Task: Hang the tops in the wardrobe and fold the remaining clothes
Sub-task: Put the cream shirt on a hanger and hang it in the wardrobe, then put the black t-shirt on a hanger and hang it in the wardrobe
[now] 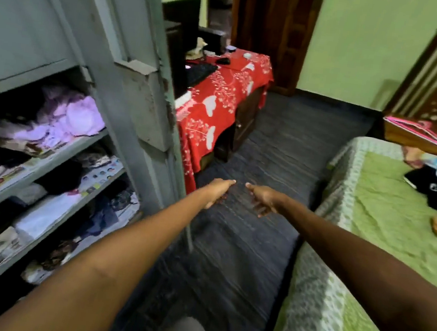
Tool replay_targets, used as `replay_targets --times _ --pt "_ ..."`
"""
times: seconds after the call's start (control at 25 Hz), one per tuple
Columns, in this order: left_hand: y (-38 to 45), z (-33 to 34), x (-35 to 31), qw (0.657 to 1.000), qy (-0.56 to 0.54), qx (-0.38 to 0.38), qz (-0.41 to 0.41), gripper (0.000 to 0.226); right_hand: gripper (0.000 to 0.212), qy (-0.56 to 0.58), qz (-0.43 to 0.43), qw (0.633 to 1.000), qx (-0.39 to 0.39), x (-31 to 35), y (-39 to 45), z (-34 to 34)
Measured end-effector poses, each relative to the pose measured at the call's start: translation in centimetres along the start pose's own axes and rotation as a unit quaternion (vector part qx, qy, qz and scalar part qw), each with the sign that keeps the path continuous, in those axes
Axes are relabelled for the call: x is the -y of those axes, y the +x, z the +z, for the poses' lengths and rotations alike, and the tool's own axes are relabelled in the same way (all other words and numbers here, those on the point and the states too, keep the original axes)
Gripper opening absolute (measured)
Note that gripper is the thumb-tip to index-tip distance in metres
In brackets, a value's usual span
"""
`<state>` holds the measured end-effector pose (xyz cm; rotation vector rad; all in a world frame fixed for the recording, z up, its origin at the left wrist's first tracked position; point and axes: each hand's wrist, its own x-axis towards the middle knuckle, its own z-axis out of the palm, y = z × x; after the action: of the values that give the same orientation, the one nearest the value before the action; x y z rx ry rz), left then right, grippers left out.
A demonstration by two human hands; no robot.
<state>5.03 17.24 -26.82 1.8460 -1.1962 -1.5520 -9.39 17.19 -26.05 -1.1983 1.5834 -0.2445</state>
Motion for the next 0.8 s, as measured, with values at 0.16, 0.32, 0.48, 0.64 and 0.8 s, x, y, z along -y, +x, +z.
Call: replay_targets --times 0.16,0.32,0.48,0.64,0.8 --pt "5.0 7.1 -5.5 0.999 0.025 0.04 0.027 0.023 0.037 0.088 0.033 0.993 -0.075 -4.4 1.6 -7.9" --pt "10.9 13.9 -10.6 0.992 0.075 0.091 0.04 0.026 0.041 0.158 0.069 0.974 -0.145 -7.6 5.0 -15.9" --pt "18.0 19.0 -16.2 0.982 0.113 0.141 0.045 0.028 0.037 0.217 0.093 0.952 -0.195 -8.6 9.4 -23.7" --pt "24.2 22.6 -22.0 0.965 0.178 0.187 0.053 0.055 0.063 0.252 0.126 0.93 -0.235 -9.3 14.1 -30.8" --pt "29.8 25.9 -27.7 0.954 0.207 0.206 0.067 0.052 0.065 0.305 0.155 0.902 -0.265 -10.5 17.5 -35.5"
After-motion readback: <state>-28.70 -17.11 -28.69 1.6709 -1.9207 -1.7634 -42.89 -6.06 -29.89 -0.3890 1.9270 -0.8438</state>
